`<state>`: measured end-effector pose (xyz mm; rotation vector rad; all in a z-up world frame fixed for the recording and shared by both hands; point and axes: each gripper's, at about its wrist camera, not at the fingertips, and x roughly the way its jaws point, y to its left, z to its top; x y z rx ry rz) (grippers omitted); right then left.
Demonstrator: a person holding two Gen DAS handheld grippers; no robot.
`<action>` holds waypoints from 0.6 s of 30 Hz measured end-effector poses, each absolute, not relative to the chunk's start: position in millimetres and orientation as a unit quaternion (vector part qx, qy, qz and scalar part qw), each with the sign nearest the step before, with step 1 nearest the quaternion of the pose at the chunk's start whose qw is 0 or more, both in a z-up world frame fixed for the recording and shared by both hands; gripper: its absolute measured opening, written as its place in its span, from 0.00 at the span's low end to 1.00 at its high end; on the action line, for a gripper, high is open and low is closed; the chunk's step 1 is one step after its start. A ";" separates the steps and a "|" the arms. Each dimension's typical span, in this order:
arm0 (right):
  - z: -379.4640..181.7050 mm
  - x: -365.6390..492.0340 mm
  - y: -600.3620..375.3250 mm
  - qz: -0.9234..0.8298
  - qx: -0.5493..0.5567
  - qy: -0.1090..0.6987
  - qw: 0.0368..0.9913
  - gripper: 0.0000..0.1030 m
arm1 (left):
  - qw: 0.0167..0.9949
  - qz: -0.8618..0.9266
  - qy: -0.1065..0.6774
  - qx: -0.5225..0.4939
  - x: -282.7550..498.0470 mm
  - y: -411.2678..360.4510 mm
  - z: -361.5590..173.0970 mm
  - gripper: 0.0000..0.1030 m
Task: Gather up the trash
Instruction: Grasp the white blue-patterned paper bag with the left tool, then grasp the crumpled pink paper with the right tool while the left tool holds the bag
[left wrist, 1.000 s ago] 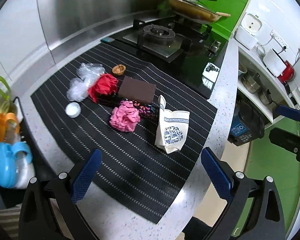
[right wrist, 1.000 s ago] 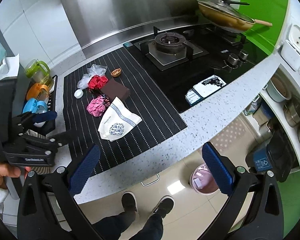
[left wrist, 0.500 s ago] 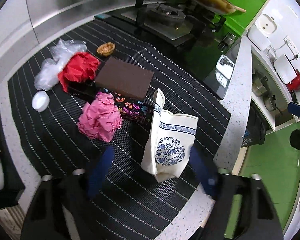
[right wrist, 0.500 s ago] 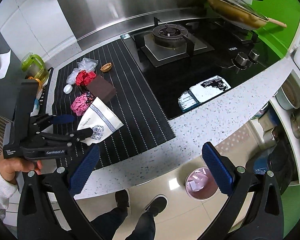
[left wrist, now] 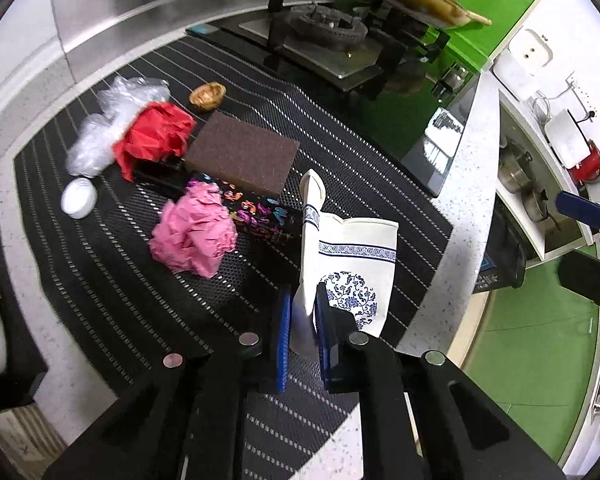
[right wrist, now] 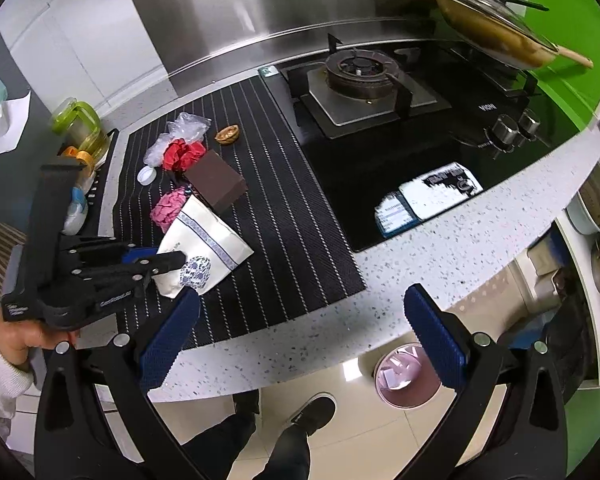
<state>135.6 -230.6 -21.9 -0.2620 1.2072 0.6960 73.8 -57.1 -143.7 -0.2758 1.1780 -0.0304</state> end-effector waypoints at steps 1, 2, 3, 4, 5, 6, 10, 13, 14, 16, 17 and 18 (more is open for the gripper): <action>-21.0 135.3 -227.9 0.322 -0.121 0.553 0.759 0.97 | 0.824 -0.012 0.551 -0.129 69.6 -55.8 -137.3 0.11; -19.5 135.2 -223.3 0.326 -0.121 0.552 0.758 0.97 | 0.826 -0.009 0.549 -0.128 66.4 -54.4 -132.4 0.11; -18.4 134.8 -219.8 0.329 -0.122 0.550 0.758 0.97 | 0.827 -0.003 0.547 -0.129 61.8 -51.6 -126.5 0.11; -16.9 134.5 -214.3 0.333 -0.123 0.548 0.758 0.97 | 0.828 0.004 0.545 -0.131 56.5 -47.1 -120.6 0.11; -16.0 134.4 -210.5 0.336 -0.124 0.546 0.757 0.97 | 0.829 0.011 0.544 -0.132 52.7 -43.4 -116.6 0.11; -14.7 134.3 -204.2 0.340 -0.125 0.545 0.756 0.97 | 0.829 0.019 0.543 -0.132 47.8 -38.5 -112.4 0.11; -13.2 130.8 -177.7 0.359 -0.133 0.538 0.751 0.97 | 0.831 0.061 0.536 -0.133 29.8 -11.7 -98.1 0.11; -17.7 126.1 -155.5 0.373 -0.143 0.537 0.743 0.97 | 0.834 0.090 0.526 -0.140 21.0 10.5 -89.3 0.11; -20.0 124.4 -148.5 0.376 -0.147 0.538 0.740 0.97 | 0.835 0.097 0.523 -0.143 19.1 16.5 -86.9 0.11; -26.7 121.3 -134.0 0.384 -0.155 0.539 0.734 0.97 | 0.837 0.112 0.515 -0.150 14.3 29.7 -82.5 0.11; -31.5 119.8 -125.5 0.388 -0.159 0.540 0.730 0.97 | 0.838 0.117 0.511 -0.155 12.8 35.5 -81.0 0.11; -35.1 119.4 -118.8 0.389 -0.162 0.542 0.727 0.97 | 0.838 0.120 0.508 -0.159 12.1 39.4 -79.9 0.11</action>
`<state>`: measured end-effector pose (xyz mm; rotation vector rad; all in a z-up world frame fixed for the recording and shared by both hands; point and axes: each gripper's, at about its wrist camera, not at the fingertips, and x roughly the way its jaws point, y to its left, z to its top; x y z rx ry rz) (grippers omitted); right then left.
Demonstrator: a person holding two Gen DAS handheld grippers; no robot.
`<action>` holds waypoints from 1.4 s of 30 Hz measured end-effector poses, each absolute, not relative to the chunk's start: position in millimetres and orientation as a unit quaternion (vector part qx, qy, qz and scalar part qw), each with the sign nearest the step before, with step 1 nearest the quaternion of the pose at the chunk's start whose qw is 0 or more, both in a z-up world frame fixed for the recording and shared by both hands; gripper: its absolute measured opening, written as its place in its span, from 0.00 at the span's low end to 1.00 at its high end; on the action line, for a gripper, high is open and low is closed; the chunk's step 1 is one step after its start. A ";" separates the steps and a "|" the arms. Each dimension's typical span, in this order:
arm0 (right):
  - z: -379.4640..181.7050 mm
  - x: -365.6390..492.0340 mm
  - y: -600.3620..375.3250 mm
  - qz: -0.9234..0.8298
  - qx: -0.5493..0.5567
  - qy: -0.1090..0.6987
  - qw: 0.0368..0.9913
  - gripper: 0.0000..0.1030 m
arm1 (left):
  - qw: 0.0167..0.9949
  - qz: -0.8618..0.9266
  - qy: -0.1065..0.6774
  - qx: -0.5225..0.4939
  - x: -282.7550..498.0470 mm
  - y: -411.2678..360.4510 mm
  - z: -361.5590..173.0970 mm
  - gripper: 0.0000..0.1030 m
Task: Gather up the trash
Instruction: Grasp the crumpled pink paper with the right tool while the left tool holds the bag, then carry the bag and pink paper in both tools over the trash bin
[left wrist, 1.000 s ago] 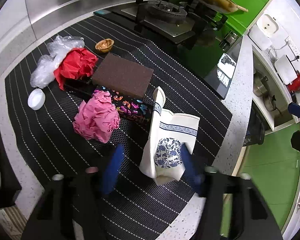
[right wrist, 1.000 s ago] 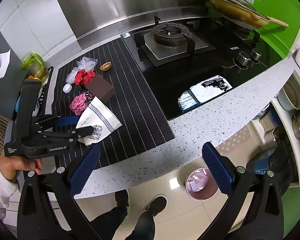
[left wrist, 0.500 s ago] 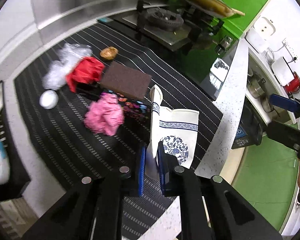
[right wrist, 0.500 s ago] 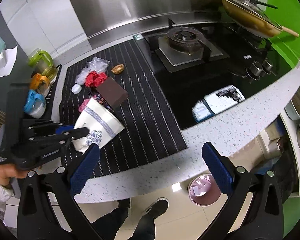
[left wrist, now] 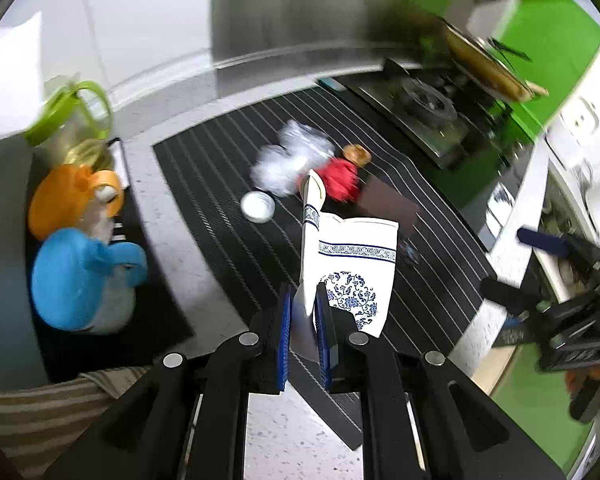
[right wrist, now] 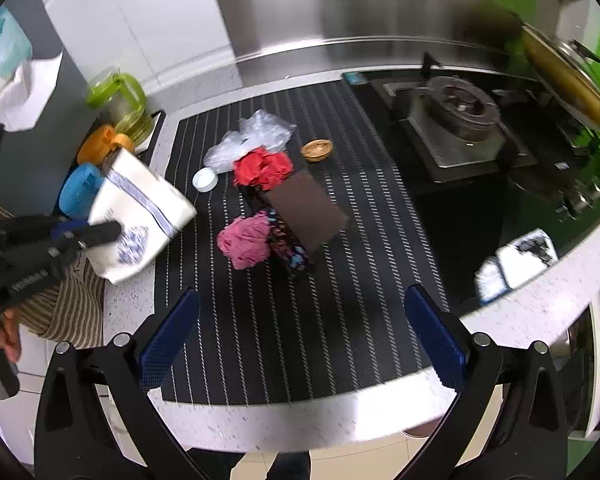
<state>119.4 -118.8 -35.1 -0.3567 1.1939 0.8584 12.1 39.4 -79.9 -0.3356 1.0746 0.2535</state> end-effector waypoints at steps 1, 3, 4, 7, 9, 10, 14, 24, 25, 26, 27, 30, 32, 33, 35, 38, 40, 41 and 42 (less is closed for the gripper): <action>-38.9 118.7 -112.9 0.392 -0.164 0.543 0.725 0.97 | 0.838 0.123 0.505 -0.165 11.6 45.0 -79.1 0.11; -47.0 117.0 -99.7 0.396 -0.172 0.543 0.720 0.97 | 0.839 0.125 0.500 -0.171 12.1 52.1 -77.9 0.11; -50.5 116.4 -94.7 0.397 -0.175 0.543 0.719 0.97 | 0.840 0.125 0.499 -0.174 12.5 54.5 -77.4 0.11; -62.6 115.0 -75.8 0.403 -0.187 0.544 0.712 0.97 | 0.840 0.125 0.497 -0.180 15.8 60.7 -78.5 0.11; -70.1 113.1 -65.4 0.408 -0.194 0.544 0.707 0.96 | 0.839 0.125 0.496 -0.182 16.9 63.1 -80.3 0.11; -73.5 112.5 -61.0 0.410 -0.197 0.545 0.704 0.88 | 0.839 0.125 0.497 -0.183 18.6 65.5 -81.3 0.11; -90.4 111.2 -46.1 0.413 -0.213 0.555 0.690 0.71 | 0.838 0.123 0.498 -0.187 21.3 71.9 -85.7 0.11; -105.8 110.4 -39.5 0.415 -0.221 0.562 0.681 0.27 | 0.835 0.116 0.503 -0.193 22.4 76.1 -94.6 0.11; -105.1 110.4 -39.8 0.416 -0.219 0.562 0.680 0.25 | 0.835 0.115 0.503 -0.192 22.6 75.6 -94.8 0.11; -104.6 110.7 -40.4 0.416 -0.217 0.563 0.680 0.22 | 0.835 0.114 0.503 -0.192 22.5 75.5 -94.8 0.11; -104.0 110.6 -40.5 0.417 -0.216 0.562 0.681 0.19 | 0.835 0.114 0.503 -0.192 22.4 75.3 -94.6 0.11; -100.2 112.7 -41.1 0.416 -0.209 0.562 0.684 0.17 | 0.837 0.110 0.502 -0.189 22.0 74.1 -93.0 0.11; -94.7 113.0 -42.9 0.416 -0.203 0.560 0.688 0.16 | 0.838 0.107 0.501 -0.187 20.8 73.7 -91.1 0.11; -88.9 112.6 -45.6 0.415 -0.199 0.558 0.691 0.16 | 0.839 0.105 0.501 -0.185 20.0 72.5 -89.6 0.11; -76.1 112.1 -52.1 0.412 -0.190 0.555 0.698 0.16 | 0.842 0.095 0.500 -0.177 19.6 67.5 -84.4 0.11; -49.2 109.1 -70.2 0.399 -0.172 0.547 0.715 0.15 | 0.849 0.074 0.498 -0.163 19.3 58.0 -73.7 0.11; -28.9 104.5 -88.7 0.385 -0.159 0.541 0.731 0.15 | 0.854 0.053 0.495 -0.148 20.3 47.1 -64.2 0.11; -20.8 102.1 -97.5 0.376 -0.153 0.538 0.739 0.15 | 0.857 0.042 0.494 -0.141 20.7 41.5 -60.3 0.11; -10.6 99.0 -110.3 0.363 -0.144 0.534 0.750 0.15 | 0.860 0.024 0.493 -0.129 22.2 32.5 -55.0 0.11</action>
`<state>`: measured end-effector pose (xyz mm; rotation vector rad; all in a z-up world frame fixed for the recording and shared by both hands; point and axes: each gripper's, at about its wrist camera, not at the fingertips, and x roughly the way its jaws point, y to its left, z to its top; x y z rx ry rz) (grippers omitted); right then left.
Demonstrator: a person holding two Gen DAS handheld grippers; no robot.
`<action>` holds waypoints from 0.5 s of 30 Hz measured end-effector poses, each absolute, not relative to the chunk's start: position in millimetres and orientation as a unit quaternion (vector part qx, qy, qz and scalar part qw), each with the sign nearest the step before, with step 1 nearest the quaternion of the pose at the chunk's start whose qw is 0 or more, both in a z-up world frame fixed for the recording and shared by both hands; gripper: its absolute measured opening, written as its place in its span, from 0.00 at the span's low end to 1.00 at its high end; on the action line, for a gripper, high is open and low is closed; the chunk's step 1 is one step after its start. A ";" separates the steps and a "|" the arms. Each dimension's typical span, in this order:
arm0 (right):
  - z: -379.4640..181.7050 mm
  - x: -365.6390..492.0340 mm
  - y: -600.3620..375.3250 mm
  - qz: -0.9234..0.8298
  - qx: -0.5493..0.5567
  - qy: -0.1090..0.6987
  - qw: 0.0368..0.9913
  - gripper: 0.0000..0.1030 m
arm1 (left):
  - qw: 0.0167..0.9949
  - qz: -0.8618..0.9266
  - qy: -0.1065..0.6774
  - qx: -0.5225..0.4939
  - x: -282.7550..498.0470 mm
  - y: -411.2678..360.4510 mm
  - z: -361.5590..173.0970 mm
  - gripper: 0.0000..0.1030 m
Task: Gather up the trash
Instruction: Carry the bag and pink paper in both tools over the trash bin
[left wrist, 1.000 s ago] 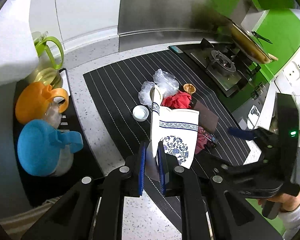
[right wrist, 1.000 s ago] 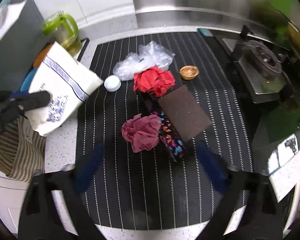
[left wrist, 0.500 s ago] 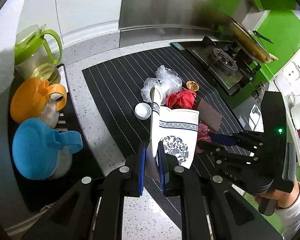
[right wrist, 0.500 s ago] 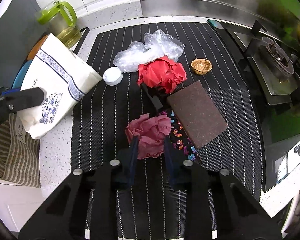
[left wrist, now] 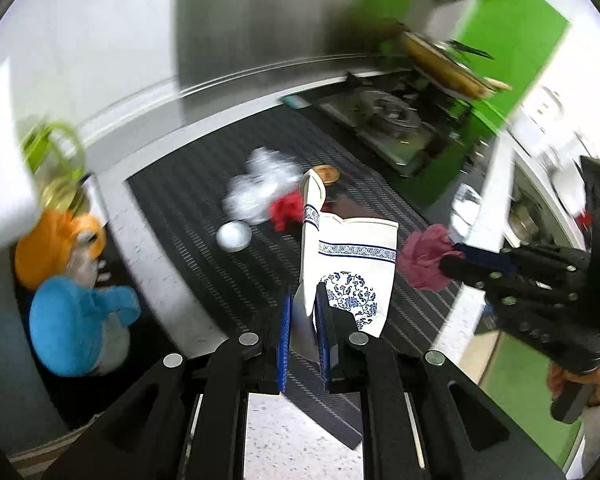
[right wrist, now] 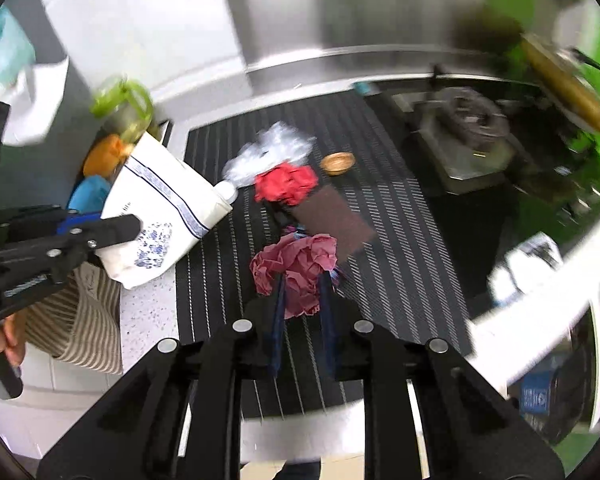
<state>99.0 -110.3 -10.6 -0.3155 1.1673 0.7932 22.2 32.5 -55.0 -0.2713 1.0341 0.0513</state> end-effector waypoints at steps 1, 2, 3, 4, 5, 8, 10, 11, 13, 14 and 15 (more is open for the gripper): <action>-3.5 97.2 -120.9 0.352 -0.138 0.532 0.758 0.15 | 0.862 0.011 0.492 -0.121 24.7 26.7 -51.6 0.11; 5.2 93.7 -136.8 0.334 -0.128 0.529 0.770 0.15 | 0.864 -0.004 0.491 -0.112 26.3 18.9 -48.6 0.11; 11.5 92.3 -149.4 0.320 -0.121 0.528 0.778 0.15 | 0.866 -0.026 0.490 -0.098 29.2 5.8 -44.6 0.11; 17.7 88.8 -164.1 0.302 -0.114 0.525 0.787 0.15 | 0.867 -0.041 0.489 -0.090 31.1 -2.7 -42.4 0.11; 21.3 85.7 -176.4 0.289 -0.109 0.524 0.794 0.15 | 0.867 -0.059 0.488 -0.079 32.1 -14.7 -39.4 0.11; 35.7 71.9 -226.2 0.234 -0.087 0.518 0.818 0.16 | 0.866 -0.116 0.484 -0.046 37.7 -55.0 -32.5 0.11; 43.4 61.5 -263.4 0.192 -0.073 0.516 0.832 0.16 | 0.863 -0.152 0.481 -0.028 40.3 -85.7 -28.3 0.11; 47.5 56.0 -283.4 0.172 -0.066 0.515 0.837 0.16 | 0.861 -0.168 0.479 -0.020 40.5 -100.7 -27.0 0.11; 50.7 48.8 -314.0 0.141 -0.054 0.513 0.845 0.16 | 0.856 -0.201 0.476 -0.003 40.9 -132.8 -25.8 0.11; 51.4 45.0 -330.0 0.126 -0.047 0.513 0.848 0.16 | 0.853 -0.217 0.475 0.005 41.7 -151.8 -26.0 0.11; 50.6 39.8 -352.6 0.105 -0.038 0.514 0.850 0.16 | 0.850 -0.229 0.474 0.011 42.1 -167.6 -27.2 0.11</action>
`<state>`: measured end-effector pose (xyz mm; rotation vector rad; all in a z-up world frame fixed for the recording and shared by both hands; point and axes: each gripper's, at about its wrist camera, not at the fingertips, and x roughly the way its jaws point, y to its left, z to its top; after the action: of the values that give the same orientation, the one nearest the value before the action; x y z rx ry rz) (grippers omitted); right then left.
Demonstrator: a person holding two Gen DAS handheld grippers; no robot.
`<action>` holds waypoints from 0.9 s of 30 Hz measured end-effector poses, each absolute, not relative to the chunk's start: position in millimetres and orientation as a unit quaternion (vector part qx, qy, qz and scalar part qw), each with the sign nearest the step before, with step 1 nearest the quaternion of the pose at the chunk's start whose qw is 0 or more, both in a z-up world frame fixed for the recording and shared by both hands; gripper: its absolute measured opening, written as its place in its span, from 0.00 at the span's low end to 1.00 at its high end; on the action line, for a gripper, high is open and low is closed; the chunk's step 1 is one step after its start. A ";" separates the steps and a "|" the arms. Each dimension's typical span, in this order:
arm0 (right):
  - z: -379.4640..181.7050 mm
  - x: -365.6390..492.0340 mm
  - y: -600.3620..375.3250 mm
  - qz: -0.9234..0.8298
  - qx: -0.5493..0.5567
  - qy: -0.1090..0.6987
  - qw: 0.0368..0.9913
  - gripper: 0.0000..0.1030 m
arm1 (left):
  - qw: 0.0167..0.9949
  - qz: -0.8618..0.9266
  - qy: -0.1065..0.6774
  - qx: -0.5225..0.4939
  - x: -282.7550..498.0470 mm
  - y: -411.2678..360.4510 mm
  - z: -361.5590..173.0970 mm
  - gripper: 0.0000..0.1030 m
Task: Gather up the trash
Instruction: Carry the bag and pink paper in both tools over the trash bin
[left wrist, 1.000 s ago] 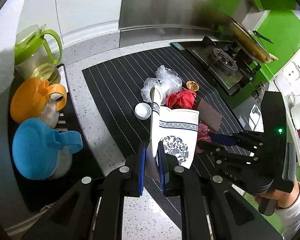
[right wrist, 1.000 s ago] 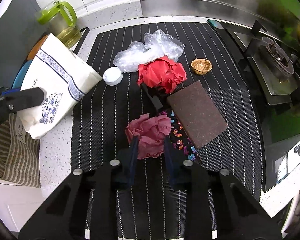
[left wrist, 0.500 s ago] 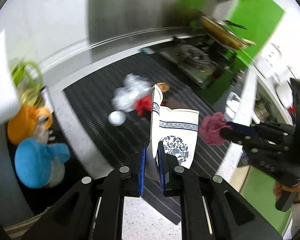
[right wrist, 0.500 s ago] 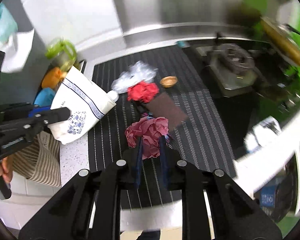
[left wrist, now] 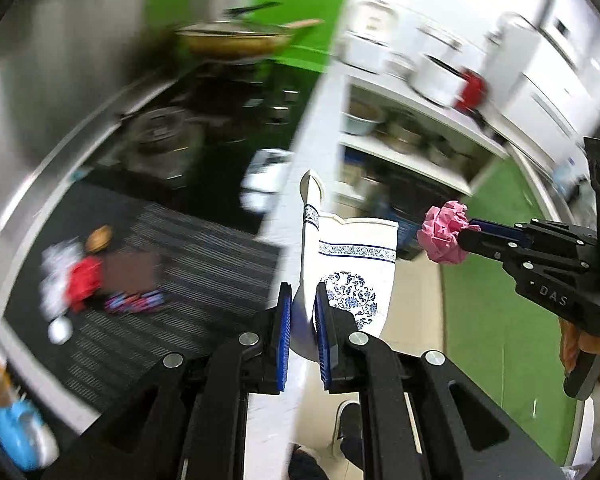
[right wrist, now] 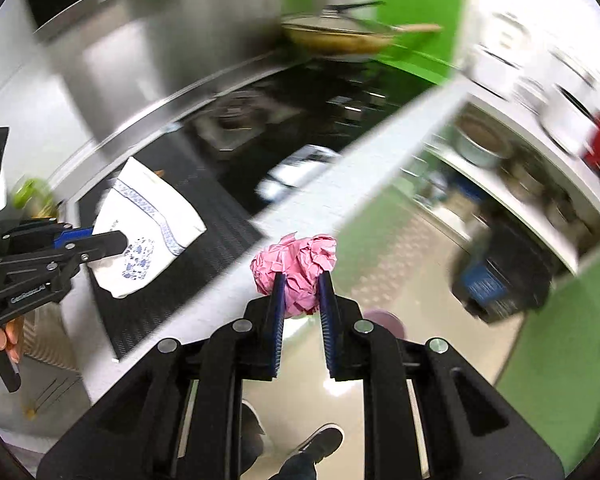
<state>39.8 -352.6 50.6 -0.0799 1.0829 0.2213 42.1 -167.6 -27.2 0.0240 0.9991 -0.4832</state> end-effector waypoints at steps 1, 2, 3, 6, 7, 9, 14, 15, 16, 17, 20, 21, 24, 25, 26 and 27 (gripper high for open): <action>49.0 37.3 -364.4 0.096 -0.034 0.515 0.851 0.16 | 0.848 -0.238 0.474 0.016 40.6 -180.5 -29.0 0.11; 46.3 34.6 -379.7 0.082 -0.028 0.516 0.852 0.16 | 0.844 -0.247 0.475 0.022 40.1 -194.0 -31.3 0.11; 41.2 31.8 -398.3 0.069 -0.022 0.519 0.852 0.16 | 0.841 -0.256 0.476 0.025 40.4 -207.3 -34.4 0.11; 25.2 27.2 -440.5 0.044 -0.011 0.527 0.848 0.16 | 0.831 -0.271 0.483 0.039 44.1 -255.1 -54.0 0.11; 17.2 26.8 -456.7 0.037 -0.007 0.533 0.846 0.16 | 0.828 -0.274 0.488 0.038 45.8 -264.8 -61.0 0.11; 3.4 27.8 -481.7 0.031 -0.003 0.539 0.841 0.16 | 0.823 -0.273 0.497 0.044 49.9 -291.3 -81.6 0.11; -42.2 37.4 -531.8 0.029 0.006 0.561 0.828 0.16 | 0.808 -0.266 0.523 0.040 63.5 -335.6 -134.8 0.11; -54.1 40.7 -539.8 0.031 0.007 0.565 0.825 0.16 | 0.806 -0.263 0.529 0.043 68.0 -344.7 -149.9 0.11; -63.4 42.0 -544.4 0.032 0.007 0.568 0.822 0.16 | 0.803 -0.262 0.534 0.043 72.1 -349.2 -161.1 0.11; -76.9 45.6 -551.3 0.034 0.009 0.572 0.819 0.16 | 0.800 -0.260 0.539 0.043 75.7 -354.7 -172.3 0.11; -107.6 52.8 -562.8 0.035 0.014 0.579 0.815 0.16 | 0.790 -0.259 0.553 0.051 88.7 -372.0 -210.2 0.11; -115.5 54.6 -565.3 0.034 0.016 0.580 0.813 0.16 | 0.787 -0.260 0.557 0.055 92.5 -376.6 -221.7 0.11; -147.6 61.8 -574.3 0.028 0.020 0.584 0.811 0.16 | 0.778 -0.267 0.566 0.063 107.1 -390.3 -259.4 0.11; -156.8 64.4 -576.9 0.026 0.021 0.585 0.811 0.16 | 0.774 -0.270 0.569 0.064 113.8 -395.0 -275.4 0.11; -170.6 66.4 -580.0 0.023 0.022 0.586 0.810 0.16 | 0.771 -0.272 0.572 0.065 118.5 -398.0 -287.2 0.11; -182.6 68.3 -582.3 0.020 0.024 0.587 0.809 0.16 | 0.768 -0.273 0.575 0.069 123.3 -401.9 -299.5 0.11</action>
<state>68.3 -582.3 -182.6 0.0513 1.2549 0.0436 123.3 -401.9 -299.5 0.1492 1.2476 -0.5932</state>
